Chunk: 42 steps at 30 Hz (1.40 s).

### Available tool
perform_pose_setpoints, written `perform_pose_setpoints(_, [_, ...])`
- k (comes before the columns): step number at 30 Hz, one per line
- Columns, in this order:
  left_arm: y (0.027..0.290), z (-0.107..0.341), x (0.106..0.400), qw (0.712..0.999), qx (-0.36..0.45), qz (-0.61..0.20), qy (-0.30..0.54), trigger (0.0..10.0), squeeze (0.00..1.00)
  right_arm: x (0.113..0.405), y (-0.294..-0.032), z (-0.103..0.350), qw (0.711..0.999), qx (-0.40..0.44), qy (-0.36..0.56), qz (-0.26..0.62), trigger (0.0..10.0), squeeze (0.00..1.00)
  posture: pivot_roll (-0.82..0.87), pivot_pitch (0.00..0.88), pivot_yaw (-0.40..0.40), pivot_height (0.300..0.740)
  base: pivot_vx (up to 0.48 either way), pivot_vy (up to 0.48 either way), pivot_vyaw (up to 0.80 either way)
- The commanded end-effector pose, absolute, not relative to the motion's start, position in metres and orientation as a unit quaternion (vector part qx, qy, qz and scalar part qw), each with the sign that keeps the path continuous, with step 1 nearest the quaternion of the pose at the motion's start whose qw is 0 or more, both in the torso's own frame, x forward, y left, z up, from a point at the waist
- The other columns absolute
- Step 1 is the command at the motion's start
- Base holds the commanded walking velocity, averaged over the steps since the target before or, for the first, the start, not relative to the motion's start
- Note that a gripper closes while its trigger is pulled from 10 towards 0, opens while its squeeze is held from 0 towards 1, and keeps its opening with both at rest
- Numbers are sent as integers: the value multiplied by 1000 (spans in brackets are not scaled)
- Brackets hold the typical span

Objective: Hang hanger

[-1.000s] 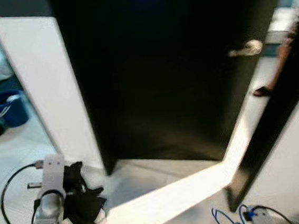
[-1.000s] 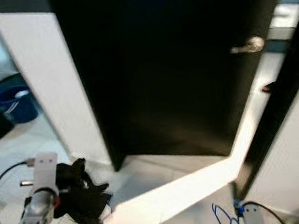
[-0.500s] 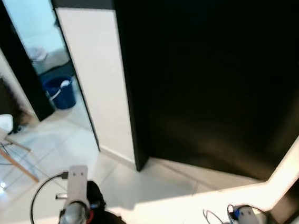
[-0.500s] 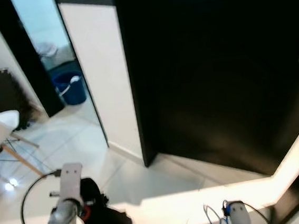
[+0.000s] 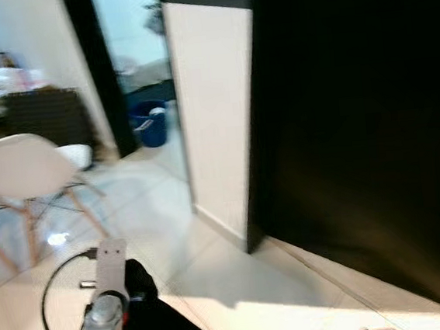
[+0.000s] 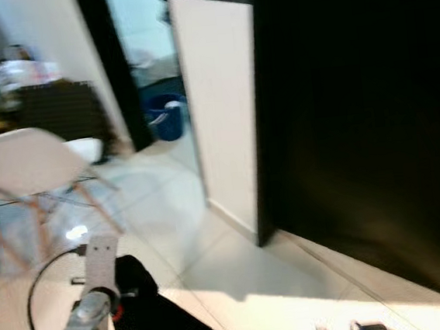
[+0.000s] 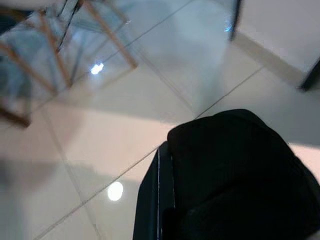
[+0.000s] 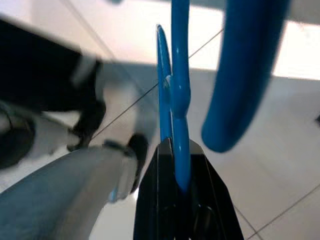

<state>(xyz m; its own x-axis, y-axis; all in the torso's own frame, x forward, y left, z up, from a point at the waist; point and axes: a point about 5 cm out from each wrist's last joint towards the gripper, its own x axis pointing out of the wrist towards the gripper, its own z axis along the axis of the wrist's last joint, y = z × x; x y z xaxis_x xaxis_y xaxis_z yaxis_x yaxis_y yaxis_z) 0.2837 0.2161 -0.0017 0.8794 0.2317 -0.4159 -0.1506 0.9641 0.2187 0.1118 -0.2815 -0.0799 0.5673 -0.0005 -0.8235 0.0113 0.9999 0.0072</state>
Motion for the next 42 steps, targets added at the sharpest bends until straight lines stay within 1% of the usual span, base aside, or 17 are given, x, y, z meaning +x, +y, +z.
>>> perform_pose_setpoints(1, [213,0,287,967,90,88,220,10000,0,116,-285,-76,893,6,450,-8,10000,0,200,0,-18,740,0,0,800])
perform_pose_setpoints(5, [208,0,287,969,88,74,221,10000,0,114,-295,-73,894,6,449,-12,10000,0,199,0,-17,740,0,0,800])
perform_pose_setpoints(8, [207,0,287,969,87,71,221,10000,0,116,-296,-71,894,6,447,-12,10000,0,200,0,-17,740,0,0,800])
perform_pose_setpoints(11, [205,-1,287,969,85,63,222,10000,0,133,-294,-68,899,5,438,-8,10000,0,200,0,-16,740,0,0,800])
perform_pose_setpoints(12, [205,-1,287,969,85,63,222,10000,0,133,-294,-68,899,5,438,-8,10000,0,200,0,-16,740,0,0,800])
perform_pose_setpoints(13, [204,-1,287,969,84,61,223,10000,0,139,-291,-67,900,5,435,-6,10000,0,201,0,-16,740,0,0,800])
perform_pose_setpoints(17, [204,-1,287,969,83,59,224,10000,0,143,-289,-67,901,5,433,-4,10000,0,201,0,-16,740,0,0,800])
perform_pose_setpoints(18, [203,-1,288,970,82,56,224,10000,0,151,-282,-66,903,6,429,-1,10000,0,200,0,-16,740,0,0,800])
perform_pose_setpoints(19, [203,-1,288,970,82,56,224,10000,0,151,-282,-66,903,6,429,-1,10000,0,200,0,-16,740,0,0,800])
perform_pose_setpoints(21, [201,-1,288,970,82,49,222,10000,0,166,-269,-66,906,8,422,7,10000,0,200,0,-14,740,0,0,800])
perform_pose_setpoints(23, [199,0,289,971,83,44,221,10000,0,173,-260,-66,908,9,419,13,10000,0,200,0,-14,740,0,0,800])
perform_pose_setpoints(28, [198,0,290,971,81,40,219,10000,0,176,-256,-67,908,9,418,17,10000,0,201,0,-14,740,0,0,800])
perform_pose_setpoints(33, [198,1,291,972,80,36,219,10000,0,176,-256,-67,908,7,420,17,10000,0,201,0,-14,740,0,0,800])
perform_pose_setpoints(42, [196,1,291,973,76,29,218,10000,0,169,-269,-65,904,4,427,7,10000,0,201,0,-14,740,0,0,800])
